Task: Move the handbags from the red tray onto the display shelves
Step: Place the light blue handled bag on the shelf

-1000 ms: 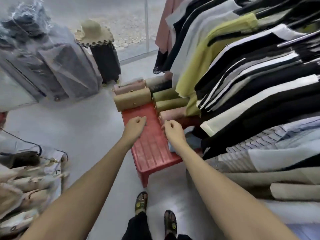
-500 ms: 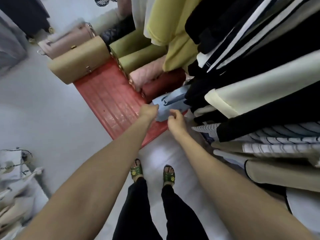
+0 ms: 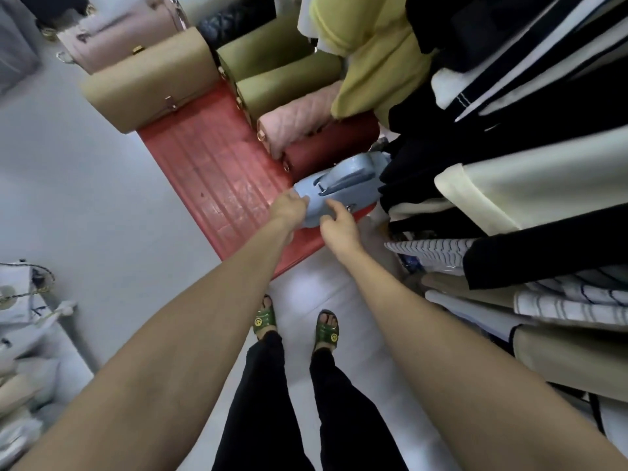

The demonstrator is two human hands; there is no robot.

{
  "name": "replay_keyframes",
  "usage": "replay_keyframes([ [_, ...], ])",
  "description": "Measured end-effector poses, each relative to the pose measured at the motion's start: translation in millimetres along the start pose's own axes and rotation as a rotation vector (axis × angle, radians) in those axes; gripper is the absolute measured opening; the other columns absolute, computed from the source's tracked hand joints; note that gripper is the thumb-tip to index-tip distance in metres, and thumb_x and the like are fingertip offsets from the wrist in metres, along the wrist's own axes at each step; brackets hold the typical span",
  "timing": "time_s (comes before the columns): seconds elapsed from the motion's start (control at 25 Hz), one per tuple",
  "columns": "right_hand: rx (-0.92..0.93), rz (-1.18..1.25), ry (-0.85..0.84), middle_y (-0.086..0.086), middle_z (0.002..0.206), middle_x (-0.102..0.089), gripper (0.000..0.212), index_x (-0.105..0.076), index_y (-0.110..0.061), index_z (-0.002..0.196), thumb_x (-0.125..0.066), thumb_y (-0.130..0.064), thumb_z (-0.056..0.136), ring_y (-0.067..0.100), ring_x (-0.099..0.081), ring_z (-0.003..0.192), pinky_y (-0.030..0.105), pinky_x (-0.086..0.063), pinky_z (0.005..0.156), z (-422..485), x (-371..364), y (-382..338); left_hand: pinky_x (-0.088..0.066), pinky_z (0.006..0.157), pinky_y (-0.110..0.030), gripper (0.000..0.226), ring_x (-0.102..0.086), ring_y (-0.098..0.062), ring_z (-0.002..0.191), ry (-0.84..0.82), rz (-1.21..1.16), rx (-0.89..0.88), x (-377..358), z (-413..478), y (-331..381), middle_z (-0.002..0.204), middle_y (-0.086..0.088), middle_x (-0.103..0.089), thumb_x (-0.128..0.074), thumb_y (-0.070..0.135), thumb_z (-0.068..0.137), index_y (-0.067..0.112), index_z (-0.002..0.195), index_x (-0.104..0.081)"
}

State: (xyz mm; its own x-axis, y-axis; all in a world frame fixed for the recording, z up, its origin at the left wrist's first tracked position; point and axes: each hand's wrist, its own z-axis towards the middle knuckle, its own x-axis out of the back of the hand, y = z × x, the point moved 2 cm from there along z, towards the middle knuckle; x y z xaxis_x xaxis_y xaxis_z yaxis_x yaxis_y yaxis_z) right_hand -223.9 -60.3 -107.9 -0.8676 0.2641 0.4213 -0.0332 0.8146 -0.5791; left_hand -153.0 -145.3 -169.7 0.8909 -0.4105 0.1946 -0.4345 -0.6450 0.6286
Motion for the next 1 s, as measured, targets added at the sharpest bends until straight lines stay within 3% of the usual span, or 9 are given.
replay_keyframes([
  [0.08, 0.017, -0.007, -0.026, 0.007, 0.155, -0.048, 0.053, -0.043, -0.015, 0.152, -0.043, -0.006, 0.1, 0.024, -0.044, 0.143, 0.025, -0.033, 0.108, -4.9, -13.7, 1.3, -0.049, 0.082, -0.037, 0.024, -0.054, -0.022, 0.093, 0.028, -0.011, 0.022, 22.5, -3.2, -13.6, 0.099, -0.015, -0.056, -0.057, 0.015, 0.101, 0.016, 0.078, -0.051],
  [0.2, 0.037, -0.028, -0.081, 0.007, 0.154, -0.047, 0.054, -0.043, -0.015, 0.153, -0.045, -0.009, 0.099, 0.025, -0.045, 0.142, 0.03, -0.033, 0.113, -15.7, -37.7, 1.3, -0.053, 0.092, -0.043, 0.027, -0.053, -0.022, 0.091, 0.114, -0.033, 0.034, 72.7, -7.8, -38.1, 0.098, -0.012, -0.055, -0.059, 0.019, 0.099, 0.02, 0.075, -0.045],
  [0.24, 0.046, -0.038, -0.096, 0.007, 0.155, -0.046, 0.054, -0.042, -0.014, 0.153, -0.046, -0.01, 0.099, 0.025, -0.044, 0.142, 0.03, -0.033, 0.113, -19.7, -45.0, 0.4, -0.054, 0.089, -0.045, 0.025, -0.053, -0.022, 0.087, 0.154, -0.048, 0.032, 90.8, -10.4, -45.9, 0.095, -0.011, -0.053, -0.059, 0.021, 0.096, 0.02, 0.076, -0.044],
  [0.32, 0.073, -0.045, -0.095, 0.007, 0.158, -0.038, 0.054, -0.04, -0.011, 0.153, -0.049, -0.012, 0.099, 0.023, -0.04, 0.144, 0.029, -0.029, 0.115, -28.1, -55.5, -1.6, -0.051, 0.074, -0.039, 0.015, -0.048, -0.021, 0.077, 0.268, -0.11, 0.006, 124.3, -19.5, -57.7, 0.09, -0.007, -0.049, -0.056, 0.022, 0.092, 0.016, 0.082, -0.046],
  [0.48, 0.089, -0.034, -0.085, 0.005, 0.16, -0.031, 0.058, -0.036, -0.013, 0.154, -0.051, -0.013, 0.097, 0.021, -0.036, 0.146, 0.03, -0.027, 0.118, -26.9, -61.6, -3.8, -0.045, 0.075, -0.03, 0.015, -0.05, -0.022, 0.095, 0.489, -0.251, 0.048, 176.3, -33.9, -76.6, 0.114, -0.005, -0.053, -0.05, 0.02, 0.097, 0.018, 0.11, -0.042],
  [0.6, 0.064, -0.061, -0.107, 0.006, 0.157, -0.035, 0.06, -0.034, -0.015, 0.154, -0.053, -0.017, 0.097, 0.023, -0.038, 0.144, 0.029, -0.029, 0.115, -17.5, -67.1, -8.4, -0.041, 0.071, -0.024, 0.031, -0.051, -0.021, 0.103, 0.474, -0.275, 0.021, 189.3, -37.3, -85.2, 0.121, -0.006, -0.052, -0.05, 0.018, 0.098, 0.015, 0.128, -0.041],
  [0.76, 0.009, -0.093, -0.152, 0.005, 0.156, -0.039, 0.068, -0.029, -0.016, 0.157, -0.058, -0.023, 0.096, 0.024, -0.045, 0.139, 0.03, -0.035, 0.112, -0.2, -77.1, -22.5, -0.041, 0.089, -0.029, 0.043, -0.051, -0.018, 0.107, 0.402, -0.267, 0.013, 187.9, -30.2, -101.2, 0.127, -0.007, -0.055, -0.053, 0.031, 0.101, 0.006, 0.136, -0.045],
  [0.92, -0.067, -0.03, -0.243, 0.002, 0.132, -0.061, 0.036, -0.05, -0.019, 0.132, -0.057, -0.02, 0.097, 0.02, -0.06, 0.113, 0.038, -0.046, 0.103, 12.2, -97.1, -31.9, -0.042, 0.09, -0.031, 0.051, -0.051, -0.015, 0.104, 0.383, -0.303, 0.026, 192.4, -20.7, -107.7, 0.121, -0.001, -0.055, -0.055, 0.046, 0.1, 0.007, 0.131, -0.049],
  [1.0, -0.06, 0.004, -0.264, 0.006, 0.131, -0.065, 0.032, -0.054, -0.014, 0.128, -0.058, -0.022, 0.097, 0.022, -0.062, 0.117, 0.039, -0.048, 0.101, 18.0, -108.6, -35.3, -0.044, 0.09, -0.032, 0.044, -0.052, -0.015, 0.1, 0.395, -0.331, 0.034, 198.0, -15.1, -103.3, 0.116, 0.001, -0.055, -0.057, 0.049, 0.099, 0.012, 0.123, -0.05],
])
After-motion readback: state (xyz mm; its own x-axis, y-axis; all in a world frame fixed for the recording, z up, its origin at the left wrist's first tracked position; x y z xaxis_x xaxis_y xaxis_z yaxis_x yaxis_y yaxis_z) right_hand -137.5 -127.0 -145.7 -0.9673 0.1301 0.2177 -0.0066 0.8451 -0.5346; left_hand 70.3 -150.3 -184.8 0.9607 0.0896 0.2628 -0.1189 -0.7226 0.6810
